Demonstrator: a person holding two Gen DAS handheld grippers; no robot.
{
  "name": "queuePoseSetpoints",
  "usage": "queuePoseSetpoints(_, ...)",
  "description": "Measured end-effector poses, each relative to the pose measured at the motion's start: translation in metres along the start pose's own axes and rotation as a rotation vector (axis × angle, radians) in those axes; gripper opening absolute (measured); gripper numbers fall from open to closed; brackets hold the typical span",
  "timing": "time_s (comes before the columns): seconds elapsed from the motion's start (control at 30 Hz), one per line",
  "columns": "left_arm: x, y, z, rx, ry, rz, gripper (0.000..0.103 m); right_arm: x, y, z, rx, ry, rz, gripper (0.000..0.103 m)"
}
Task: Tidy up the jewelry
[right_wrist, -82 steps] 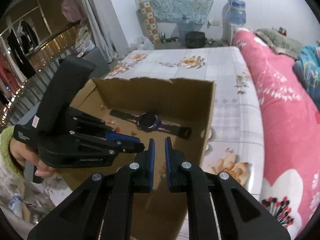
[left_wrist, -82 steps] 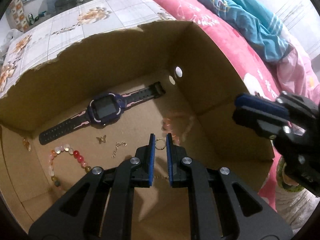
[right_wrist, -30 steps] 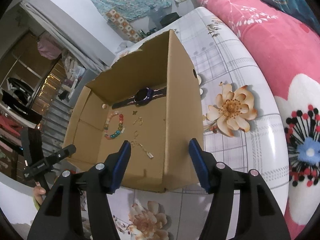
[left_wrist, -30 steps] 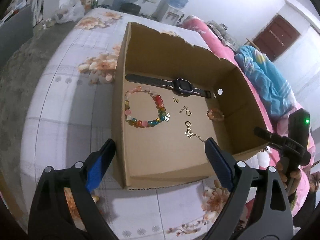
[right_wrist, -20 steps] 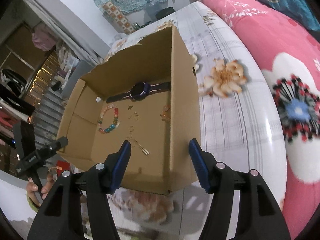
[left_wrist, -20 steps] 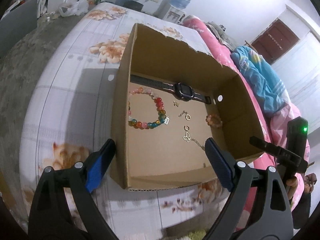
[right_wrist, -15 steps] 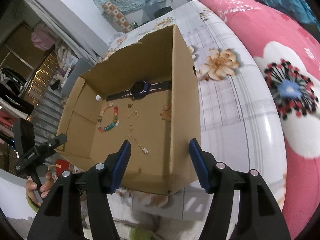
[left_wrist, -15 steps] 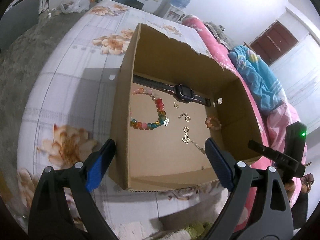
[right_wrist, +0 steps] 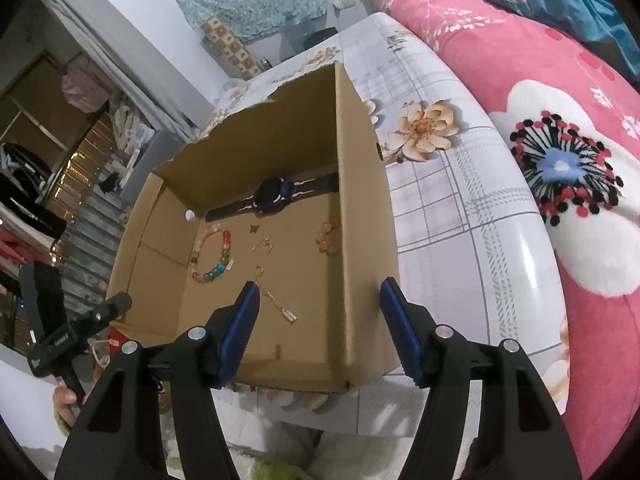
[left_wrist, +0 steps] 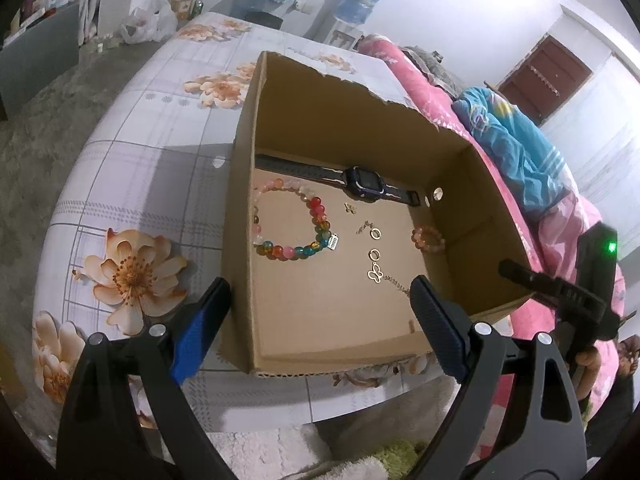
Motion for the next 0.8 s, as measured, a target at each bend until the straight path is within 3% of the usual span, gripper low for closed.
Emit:
queuePoseSetpoints(0.4,-0.004,0.002,-0.001,0.003,0.023,-0.024,0.087,-0.008,-0.002,0.001,-0.022,0.031,-0.037,0.063)
queuePoseSetpoints(0.47,-0.014,0.003,0.001,0.026,-0.014,-0.079,0.087,-0.021,-0.002,0.001,-0.044,0.081,-0.083,0.063)
queuePoseSetpoints(0.67,-0.060,0.014,-0.003,0.125,-0.123,-0.288,0.092,-0.067,0.013,0.024,-0.210,0.210,-0.210,0.083)
queuePoseSetpoints(0.8,-0.077,0.032,-0.015,0.191,-0.180,-0.331,0.094,-0.075,0.034,0.040,-0.301,0.253,-0.226,0.091)
Point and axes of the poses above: each gripper's, at about its wrist camera, not at the fingertips, and x roughly the way its jaws point, z to its left, y to its underside, the point moved 8 cm from there along x, roughly the way its jaws point, and after that the axes turned 11 degrees about -y, right-handed, at the moved point
